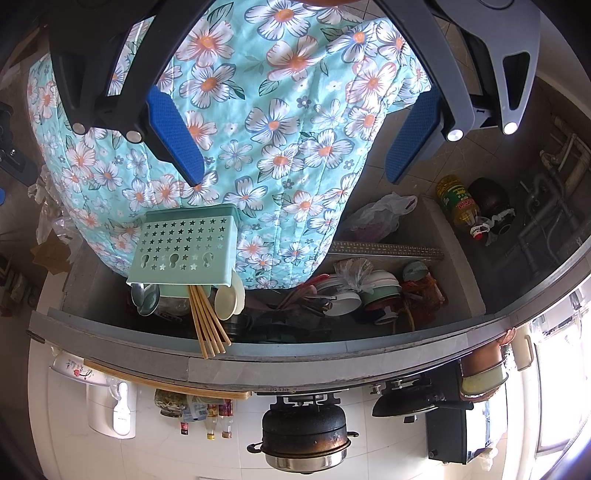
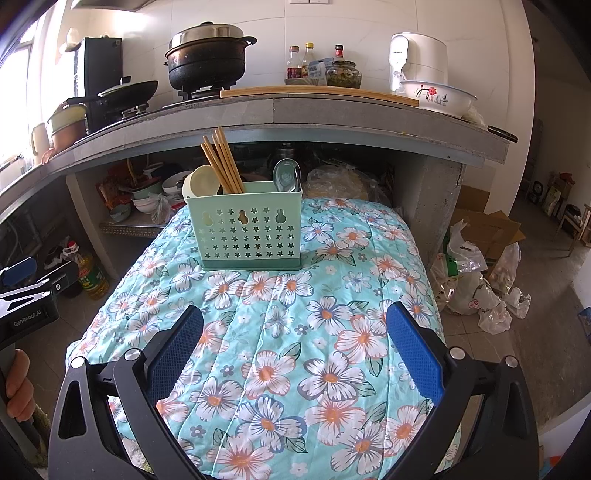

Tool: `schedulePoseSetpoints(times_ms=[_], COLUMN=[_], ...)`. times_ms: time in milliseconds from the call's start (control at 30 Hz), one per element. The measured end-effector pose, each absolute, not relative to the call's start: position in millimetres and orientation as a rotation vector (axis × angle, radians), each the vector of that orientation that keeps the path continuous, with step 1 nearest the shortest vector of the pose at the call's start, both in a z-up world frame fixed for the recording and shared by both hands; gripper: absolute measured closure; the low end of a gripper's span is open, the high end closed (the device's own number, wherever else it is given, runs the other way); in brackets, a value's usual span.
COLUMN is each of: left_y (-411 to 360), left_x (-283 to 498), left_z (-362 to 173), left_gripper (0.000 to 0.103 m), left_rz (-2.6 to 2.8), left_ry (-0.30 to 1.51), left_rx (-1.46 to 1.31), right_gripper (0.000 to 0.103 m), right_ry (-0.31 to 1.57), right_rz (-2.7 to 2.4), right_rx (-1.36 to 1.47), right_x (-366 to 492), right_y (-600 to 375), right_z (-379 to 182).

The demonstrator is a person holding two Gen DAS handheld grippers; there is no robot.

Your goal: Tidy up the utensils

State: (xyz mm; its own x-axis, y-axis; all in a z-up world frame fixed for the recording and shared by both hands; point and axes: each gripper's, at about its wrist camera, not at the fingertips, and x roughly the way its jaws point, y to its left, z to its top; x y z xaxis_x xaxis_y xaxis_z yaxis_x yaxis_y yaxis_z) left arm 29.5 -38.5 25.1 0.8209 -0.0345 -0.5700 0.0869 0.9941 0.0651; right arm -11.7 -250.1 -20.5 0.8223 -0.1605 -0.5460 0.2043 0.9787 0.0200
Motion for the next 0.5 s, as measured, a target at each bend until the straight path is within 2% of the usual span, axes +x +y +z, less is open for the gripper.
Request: schedulePoseSetpoints(times_ms=[500], left_y=[-40.5], left_x=[29.0], left_z=[21.1], left_gripper=[0.008], left_rz=[-0.073], left_ry=[0.613], left_rx=[0.094], right_gripper=[0.006], right_ry=[0.575], right_rz=[-0.192], right_rx=[0.079], right_x=[-11.1], right_y=[-249.2], right_z=[-21.1])
